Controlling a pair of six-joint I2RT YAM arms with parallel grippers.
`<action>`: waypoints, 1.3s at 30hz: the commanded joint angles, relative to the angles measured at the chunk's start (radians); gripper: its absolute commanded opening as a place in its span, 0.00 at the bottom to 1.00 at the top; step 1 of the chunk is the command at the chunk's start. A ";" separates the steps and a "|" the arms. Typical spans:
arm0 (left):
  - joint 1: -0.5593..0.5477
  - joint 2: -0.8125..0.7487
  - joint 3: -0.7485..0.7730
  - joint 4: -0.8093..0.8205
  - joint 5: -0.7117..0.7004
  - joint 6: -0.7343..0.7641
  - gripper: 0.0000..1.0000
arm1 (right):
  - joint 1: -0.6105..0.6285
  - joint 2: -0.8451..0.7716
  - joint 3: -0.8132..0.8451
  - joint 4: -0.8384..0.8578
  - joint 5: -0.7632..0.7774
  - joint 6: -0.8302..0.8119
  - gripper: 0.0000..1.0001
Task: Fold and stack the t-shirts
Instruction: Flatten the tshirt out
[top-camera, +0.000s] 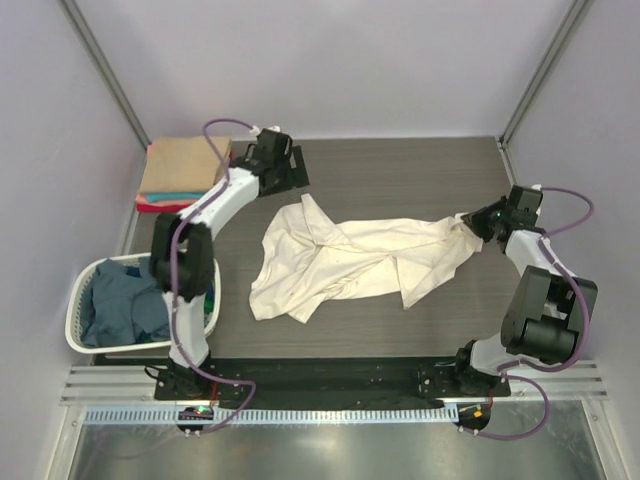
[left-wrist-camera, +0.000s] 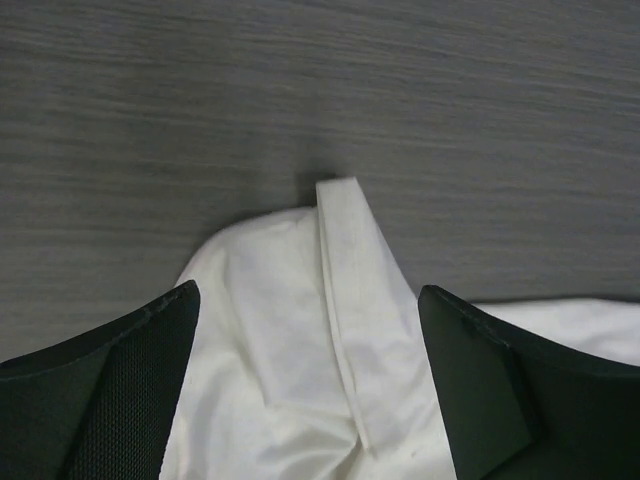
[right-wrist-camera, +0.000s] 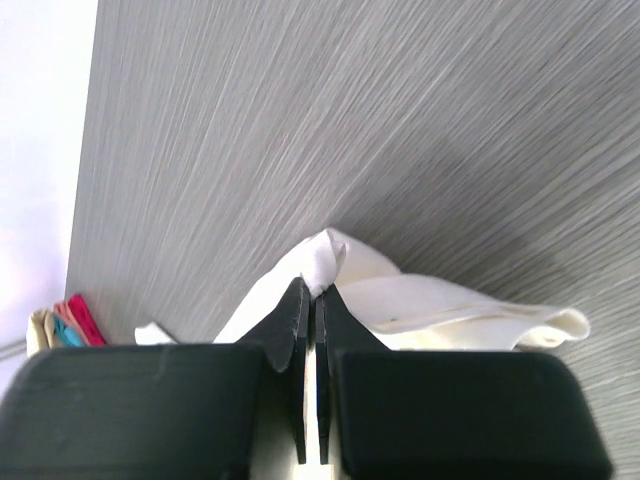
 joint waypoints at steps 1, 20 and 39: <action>0.047 0.242 0.256 -0.067 0.106 0.003 0.90 | 0.018 -0.046 -0.019 0.018 -0.068 -0.009 0.01; 0.004 0.452 0.405 -0.083 0.206 -0.058 0.72 | 0.018 -0.048 -0.011 0.004 -0.061 -0.051 0.01; -0.010 0.138 0.337 -0.064 0.067 -0.049 0.00 | 0.031 -0.066 0.113 -0.124 -0.134 -0.066 0.01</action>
